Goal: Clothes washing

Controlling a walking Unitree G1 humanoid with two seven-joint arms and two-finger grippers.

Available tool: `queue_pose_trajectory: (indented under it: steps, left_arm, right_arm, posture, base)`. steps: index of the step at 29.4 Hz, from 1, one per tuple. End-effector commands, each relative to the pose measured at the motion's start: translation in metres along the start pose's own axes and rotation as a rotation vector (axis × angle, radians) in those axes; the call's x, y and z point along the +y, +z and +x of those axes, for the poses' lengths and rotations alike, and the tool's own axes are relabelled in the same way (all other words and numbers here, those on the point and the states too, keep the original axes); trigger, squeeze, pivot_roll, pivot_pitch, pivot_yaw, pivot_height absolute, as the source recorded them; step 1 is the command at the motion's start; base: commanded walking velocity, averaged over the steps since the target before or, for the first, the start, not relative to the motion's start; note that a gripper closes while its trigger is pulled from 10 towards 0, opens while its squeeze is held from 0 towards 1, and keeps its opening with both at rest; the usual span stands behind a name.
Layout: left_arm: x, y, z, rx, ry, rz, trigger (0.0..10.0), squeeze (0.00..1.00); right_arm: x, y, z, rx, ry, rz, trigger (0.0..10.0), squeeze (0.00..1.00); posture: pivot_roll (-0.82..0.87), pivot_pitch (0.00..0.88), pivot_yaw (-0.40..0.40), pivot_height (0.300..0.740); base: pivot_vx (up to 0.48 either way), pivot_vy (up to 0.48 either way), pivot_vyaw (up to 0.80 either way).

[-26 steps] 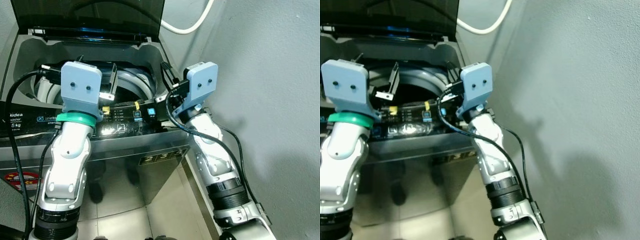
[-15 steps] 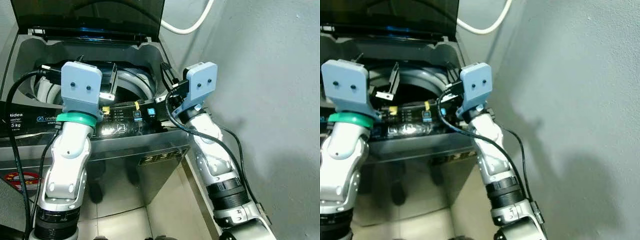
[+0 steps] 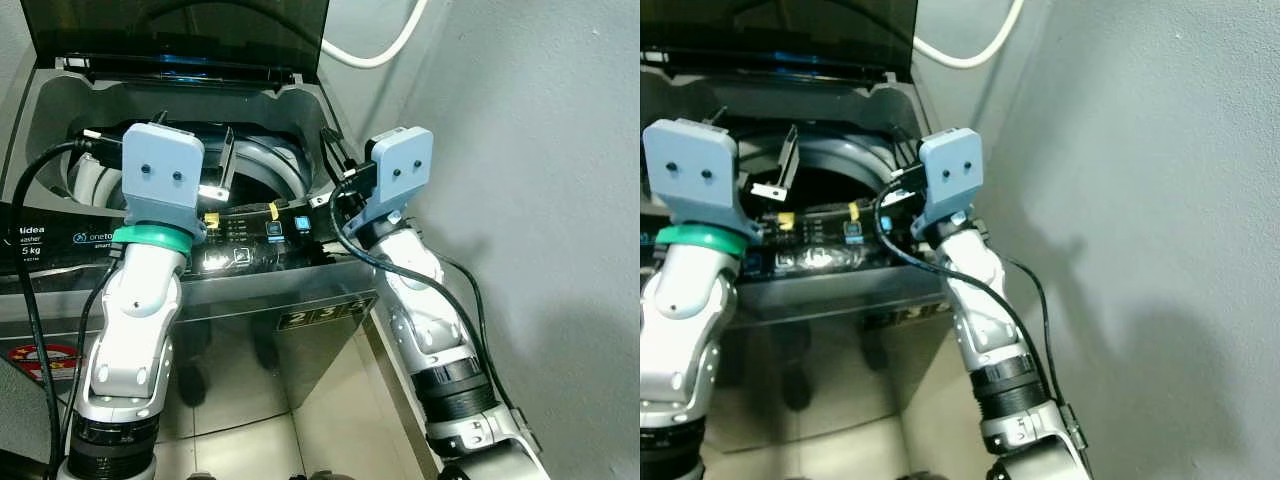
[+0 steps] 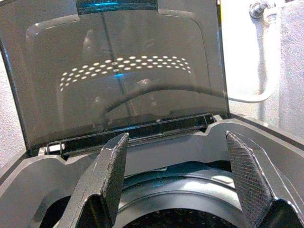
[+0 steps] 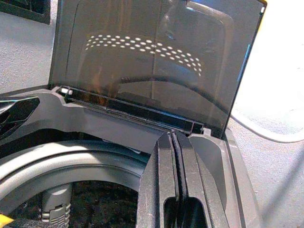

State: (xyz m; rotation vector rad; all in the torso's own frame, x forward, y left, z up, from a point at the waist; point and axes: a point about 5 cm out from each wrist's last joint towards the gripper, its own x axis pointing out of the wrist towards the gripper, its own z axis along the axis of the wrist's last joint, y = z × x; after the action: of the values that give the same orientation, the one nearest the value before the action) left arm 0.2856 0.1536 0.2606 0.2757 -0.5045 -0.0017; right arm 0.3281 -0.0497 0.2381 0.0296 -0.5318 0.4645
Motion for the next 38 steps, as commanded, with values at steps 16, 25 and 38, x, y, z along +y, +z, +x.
queue_pose_trajectory:
  steps: [16,25,38]
  left_arm:
    - [0.004,-0.004,-0.003,0.031,0.011,-0.005,10.0,0.0]
    - [0.004,-0.002,-0.008,0.028,0.014,-0.005,10.0,0.0]
    - [0.013,-0.003,-0.006,0.038,0.036,-0.025,10.0,0.0]
  right_arm:
    - [0.0,-0.007,-0.006,0.035,-0.006,0.013,10.0,0.0]
    - [0.004,-0.009,-0.002,0.04,-0.004,0.022,10.0,0.0]
    - [-0.003,-0.011,-0.001,0.054,-0.09,0.029,10.0,0.0]
  posture:
    - [0.16,0.043,-0.142,0.74]
    - [0.17,0.048,-0.163,0.74]
    - [0.17,0.039,-0.142,0.74]
  base:
    - [0.0,0.0,0.0]
    - [0.0,0.0,0.0]
    - [0.0,0.0,0.0]
